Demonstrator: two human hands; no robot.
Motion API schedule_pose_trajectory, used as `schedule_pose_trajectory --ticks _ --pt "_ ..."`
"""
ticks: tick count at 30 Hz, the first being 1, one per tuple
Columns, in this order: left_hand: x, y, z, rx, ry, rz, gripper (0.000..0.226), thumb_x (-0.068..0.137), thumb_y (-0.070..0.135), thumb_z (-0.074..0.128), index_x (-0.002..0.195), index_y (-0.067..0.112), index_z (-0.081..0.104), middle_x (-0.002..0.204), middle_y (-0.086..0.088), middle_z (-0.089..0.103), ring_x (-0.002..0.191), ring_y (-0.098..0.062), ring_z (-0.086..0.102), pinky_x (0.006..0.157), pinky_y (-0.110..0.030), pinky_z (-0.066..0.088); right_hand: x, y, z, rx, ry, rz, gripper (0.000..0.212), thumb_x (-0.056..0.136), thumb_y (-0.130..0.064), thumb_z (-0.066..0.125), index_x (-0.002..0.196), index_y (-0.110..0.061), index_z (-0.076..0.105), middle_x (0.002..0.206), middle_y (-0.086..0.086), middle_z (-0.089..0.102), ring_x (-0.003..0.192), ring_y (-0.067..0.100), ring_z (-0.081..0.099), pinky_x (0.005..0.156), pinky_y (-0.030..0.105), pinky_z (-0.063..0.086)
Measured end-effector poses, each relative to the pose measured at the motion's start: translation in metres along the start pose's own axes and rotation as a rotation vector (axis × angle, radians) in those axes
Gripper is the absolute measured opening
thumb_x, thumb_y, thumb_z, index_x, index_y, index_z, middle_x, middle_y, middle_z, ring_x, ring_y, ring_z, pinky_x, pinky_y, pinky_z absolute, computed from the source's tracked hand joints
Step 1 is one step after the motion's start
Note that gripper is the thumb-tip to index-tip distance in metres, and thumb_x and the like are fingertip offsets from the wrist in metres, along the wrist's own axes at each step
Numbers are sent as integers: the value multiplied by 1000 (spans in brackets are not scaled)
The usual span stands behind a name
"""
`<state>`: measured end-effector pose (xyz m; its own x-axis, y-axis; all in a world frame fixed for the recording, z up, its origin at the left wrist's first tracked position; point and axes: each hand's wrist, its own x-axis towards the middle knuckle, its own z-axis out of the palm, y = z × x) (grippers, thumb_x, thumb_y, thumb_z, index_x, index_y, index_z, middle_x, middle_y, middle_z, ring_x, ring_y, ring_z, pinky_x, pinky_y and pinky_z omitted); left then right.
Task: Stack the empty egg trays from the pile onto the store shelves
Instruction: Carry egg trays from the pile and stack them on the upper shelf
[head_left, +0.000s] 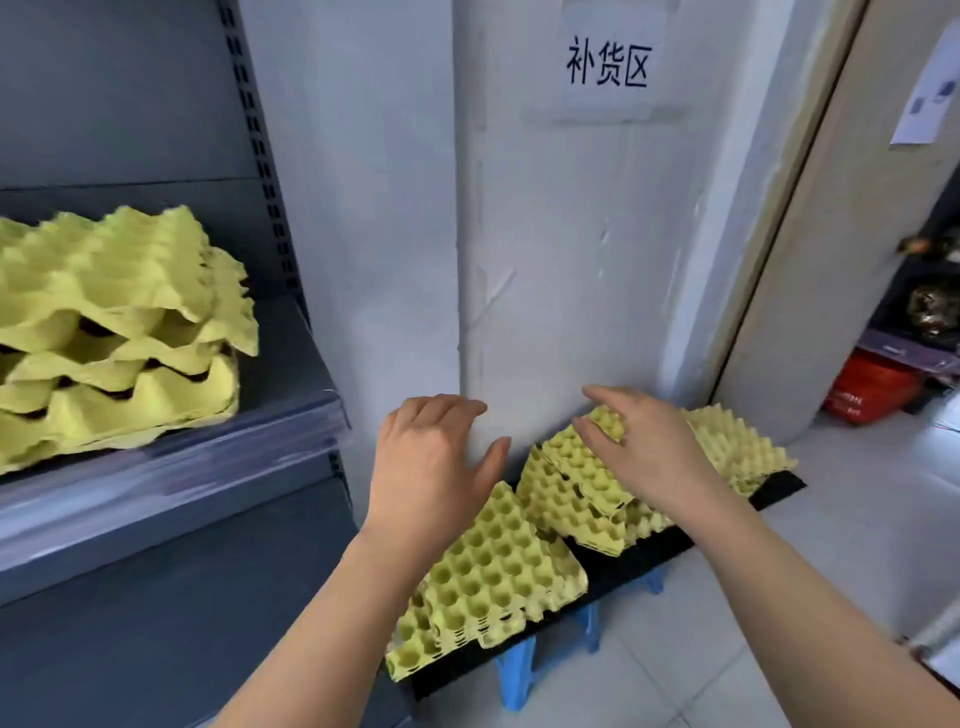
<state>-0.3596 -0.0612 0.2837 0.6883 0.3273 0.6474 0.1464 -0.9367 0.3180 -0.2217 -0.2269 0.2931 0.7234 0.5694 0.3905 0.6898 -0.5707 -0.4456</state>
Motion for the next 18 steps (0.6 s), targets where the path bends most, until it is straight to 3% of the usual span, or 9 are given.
schedule_pose_trajectory --ticks 4,8,14,18 --pt "10 38 88 -29 -125 -58 35 77 31 79 105 10 73 102 -6 72 96 -33 64 88 -43 48 1 91 -5 -26 -79 85 45 93 -32 59 133 -11 55 134 7 57 124 21 50 99 23 33" --pt "16 64 169 -30 -257 -133 42 82 37 74 115 13 70 110 -6 71 105 -33 61 92 -43 45 7 173 -7 -54 -161 161 48 94 -34 57 135 -11 52 136 7 55 125 20 49 100 27 35" --pt "24 75 275 -38 -443 -249 49 89 47 61 130 22 59 125 2 64 120 -24 53 101 -37 39 29 268 6 -98 -247 254 44 94 -33 56 133 -14 54 128 7 59 118 21 51 91 28 37" --pt "40 70 342 -48 -548 -325 48 89 46 60 129 19 59 124 1 64 119 -25 53 99 -39 42 54 321 31 -87 -280 324 48 95 -35 54 139 -17 49 136 6 54 125 20 47 98 30 37"
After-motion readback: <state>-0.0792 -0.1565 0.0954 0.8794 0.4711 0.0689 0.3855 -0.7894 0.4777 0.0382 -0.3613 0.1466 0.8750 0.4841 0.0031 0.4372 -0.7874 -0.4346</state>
